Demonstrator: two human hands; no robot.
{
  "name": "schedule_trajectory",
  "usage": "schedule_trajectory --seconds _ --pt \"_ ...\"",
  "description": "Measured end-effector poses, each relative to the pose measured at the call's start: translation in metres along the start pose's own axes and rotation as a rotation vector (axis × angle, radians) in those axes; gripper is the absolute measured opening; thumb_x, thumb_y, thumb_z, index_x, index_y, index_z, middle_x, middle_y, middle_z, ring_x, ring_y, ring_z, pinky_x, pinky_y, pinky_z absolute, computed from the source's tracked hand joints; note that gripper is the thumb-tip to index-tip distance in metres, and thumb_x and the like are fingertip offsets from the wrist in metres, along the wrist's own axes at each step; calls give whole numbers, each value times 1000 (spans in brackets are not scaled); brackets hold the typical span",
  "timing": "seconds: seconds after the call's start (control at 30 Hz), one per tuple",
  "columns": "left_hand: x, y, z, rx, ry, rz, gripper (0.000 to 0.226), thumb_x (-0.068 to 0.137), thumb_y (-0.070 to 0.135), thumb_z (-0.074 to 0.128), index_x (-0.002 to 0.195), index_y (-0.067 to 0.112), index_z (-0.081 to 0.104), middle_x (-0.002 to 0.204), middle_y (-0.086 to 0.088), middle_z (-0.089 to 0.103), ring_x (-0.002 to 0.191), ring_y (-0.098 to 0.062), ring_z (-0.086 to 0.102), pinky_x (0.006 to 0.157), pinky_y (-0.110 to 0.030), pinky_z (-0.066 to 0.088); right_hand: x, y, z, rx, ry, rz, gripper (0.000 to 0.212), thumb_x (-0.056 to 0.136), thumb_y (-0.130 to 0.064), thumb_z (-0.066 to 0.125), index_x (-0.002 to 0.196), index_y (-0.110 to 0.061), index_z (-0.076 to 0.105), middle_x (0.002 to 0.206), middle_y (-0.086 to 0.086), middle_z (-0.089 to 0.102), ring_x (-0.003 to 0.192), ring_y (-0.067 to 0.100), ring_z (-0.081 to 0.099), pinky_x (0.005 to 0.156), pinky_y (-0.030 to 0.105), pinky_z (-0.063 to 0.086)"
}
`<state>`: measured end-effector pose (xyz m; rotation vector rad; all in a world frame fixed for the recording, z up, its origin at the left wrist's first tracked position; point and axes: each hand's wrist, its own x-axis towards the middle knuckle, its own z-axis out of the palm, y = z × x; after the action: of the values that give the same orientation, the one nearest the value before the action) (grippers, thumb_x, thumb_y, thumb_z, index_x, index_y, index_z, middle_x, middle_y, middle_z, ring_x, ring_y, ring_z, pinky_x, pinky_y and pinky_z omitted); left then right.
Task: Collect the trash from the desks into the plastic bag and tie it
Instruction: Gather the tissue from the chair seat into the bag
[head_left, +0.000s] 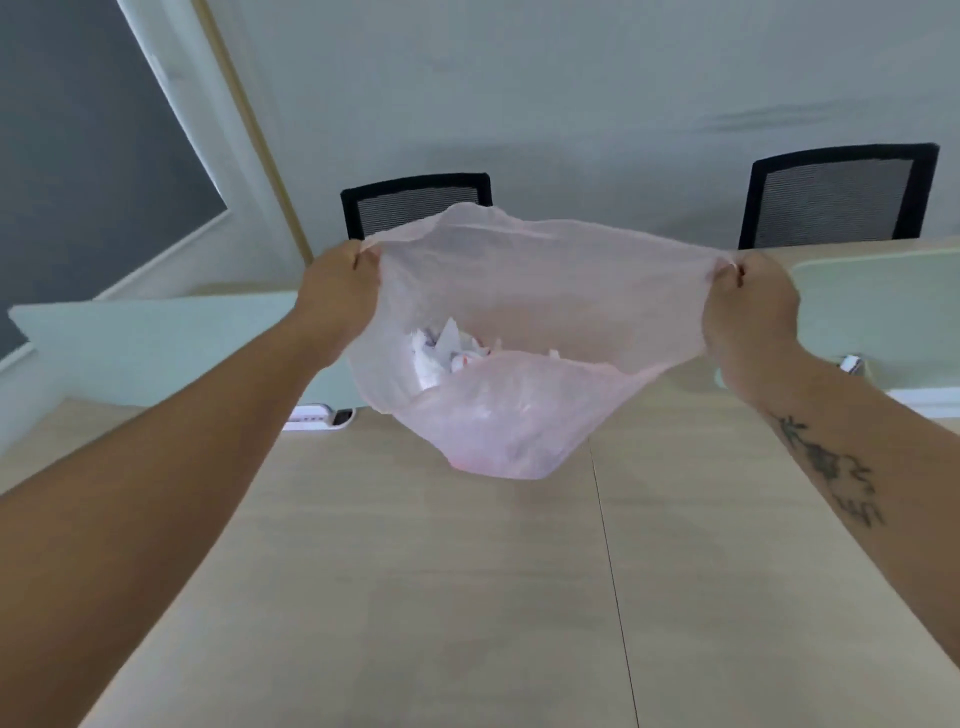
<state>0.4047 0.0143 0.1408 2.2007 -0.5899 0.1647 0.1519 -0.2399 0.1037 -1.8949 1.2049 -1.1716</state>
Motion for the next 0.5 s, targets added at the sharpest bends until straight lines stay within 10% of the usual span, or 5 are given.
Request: schedule_trajectory --seconds 0.17,0.3,0.5 --pt "-35 -18 -31 -4 200 -189 40 103 39 32 105 11 60 95 -4 55 82 -24 49 73 -33 37 -17 7 12 -39 -222 -87 29 101 -21 37 100 -1 58 94 14 55 89 29 52 72 34 38" --pt "-80 -40 -48 -8 236 -292 40 101 41 36 72 20 54 71 4 51 61 -17 47 55 -30 38 -35 6 18 45 -411 -120 26 100 -20 36 90 -4 54 85 11 53 77 27 47 63 31 29" --pt "-174 -73 -62 -282 228 -559 32 103 26 39 77 20 57 70 0 43 47 -16 35 46 -21 26 -107 19 34 198 -712 -166 28 98 -19 37 86 1 53 75 9 51 68 23 44 54 31 29"
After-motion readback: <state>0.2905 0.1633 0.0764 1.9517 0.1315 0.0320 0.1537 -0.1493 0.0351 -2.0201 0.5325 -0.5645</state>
